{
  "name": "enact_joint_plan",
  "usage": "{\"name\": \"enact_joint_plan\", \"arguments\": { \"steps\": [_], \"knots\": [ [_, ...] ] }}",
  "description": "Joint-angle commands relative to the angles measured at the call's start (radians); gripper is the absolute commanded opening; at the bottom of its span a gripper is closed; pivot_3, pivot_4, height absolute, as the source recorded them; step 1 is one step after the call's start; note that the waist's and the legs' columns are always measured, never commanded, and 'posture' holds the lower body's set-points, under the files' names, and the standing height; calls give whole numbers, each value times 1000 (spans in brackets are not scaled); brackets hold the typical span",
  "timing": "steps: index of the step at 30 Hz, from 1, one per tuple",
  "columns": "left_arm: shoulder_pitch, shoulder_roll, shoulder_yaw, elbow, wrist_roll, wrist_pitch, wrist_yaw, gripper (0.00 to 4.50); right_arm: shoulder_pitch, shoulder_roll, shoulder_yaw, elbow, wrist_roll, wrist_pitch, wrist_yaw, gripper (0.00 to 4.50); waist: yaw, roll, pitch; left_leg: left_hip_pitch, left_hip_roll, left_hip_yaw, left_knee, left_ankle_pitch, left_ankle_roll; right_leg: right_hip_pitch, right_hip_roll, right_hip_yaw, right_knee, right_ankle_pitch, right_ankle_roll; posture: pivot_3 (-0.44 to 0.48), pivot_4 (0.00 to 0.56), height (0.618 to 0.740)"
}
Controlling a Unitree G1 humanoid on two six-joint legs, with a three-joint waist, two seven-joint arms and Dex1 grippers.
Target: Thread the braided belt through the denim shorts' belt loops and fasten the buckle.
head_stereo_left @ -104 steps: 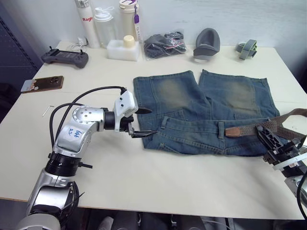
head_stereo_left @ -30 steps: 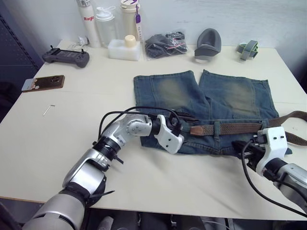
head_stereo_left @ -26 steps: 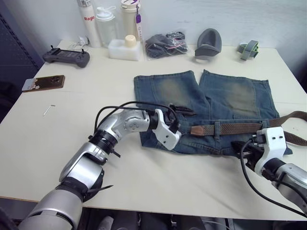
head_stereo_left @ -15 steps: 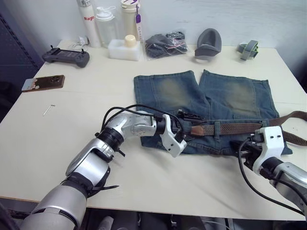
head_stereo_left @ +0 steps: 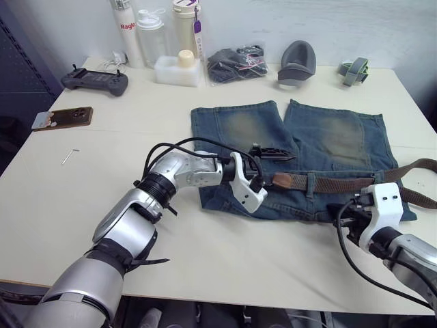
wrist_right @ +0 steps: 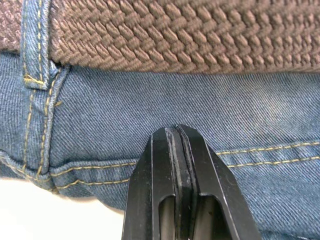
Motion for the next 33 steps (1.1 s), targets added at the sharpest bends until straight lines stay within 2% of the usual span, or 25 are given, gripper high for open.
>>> {"name": "enact_joint_plan", "arguments": {
  "steps": [1,4,5,6,14,21,27,33],
  "knots": [
    [-14,-12,-13,-2,3,-9,27,2388,-8,6,-16,-19,-4,3,2,0,0,0,0,0,0,0,0,0,0,0,0,0,0,0,0,0,150,656],
    [-12,-9,-21,-5,6,-13,34,1071,-8,6,-16,-19,-9,6,3,0,-1,0,0,0,0,0,0,0,0,0,0,0,0,0,0,0,150,656],
    [-11,-8,-23,-6,7,-14,38,447,-7,6,-17,-19,-15,7,2,0,-1,0,0,0,0,0,0,0,0,0,0,0,0,0,0,0,150,656],
    [-11,-5,-25,-5,8,-15,40,80,-7,6,-22,-17,-18,8,-2,0,-1,0,0,0,0,0,0,0,0,0,0,0,0,0,0,0,150,656],
    [-7,30,-23,-13,-5,-16,38,80,-57,-13,-83,65,-108,-28,-33,0,-2,0,0,0,0,0,0,0,0,0,0,0,1,0,0,0,150,656],
    [7,83,4,-50,-41,-2,-5,80,-88,-17,1,193,-258,2,-25,0,-3,1,-1,1,0,1,0,1,-2,-1,0,0,2,0,0,0,150,656],
    [76,246,69,-111,-161,-11,-149,80,-118,5,46,256,-320,29,-2,0,-12,-8,-6,2,0,1,1,1,-2,-1,0,1,4,0,-1,0,150,656],
    [176,403,139,-227,-276,21,-297,80,-156,15,70,281,-345,36,37,0,-17,-11,-9,2,0,1,1,1,-1,-1,-2,-1,6,-1,-1,0,150,656]
  ]
}}
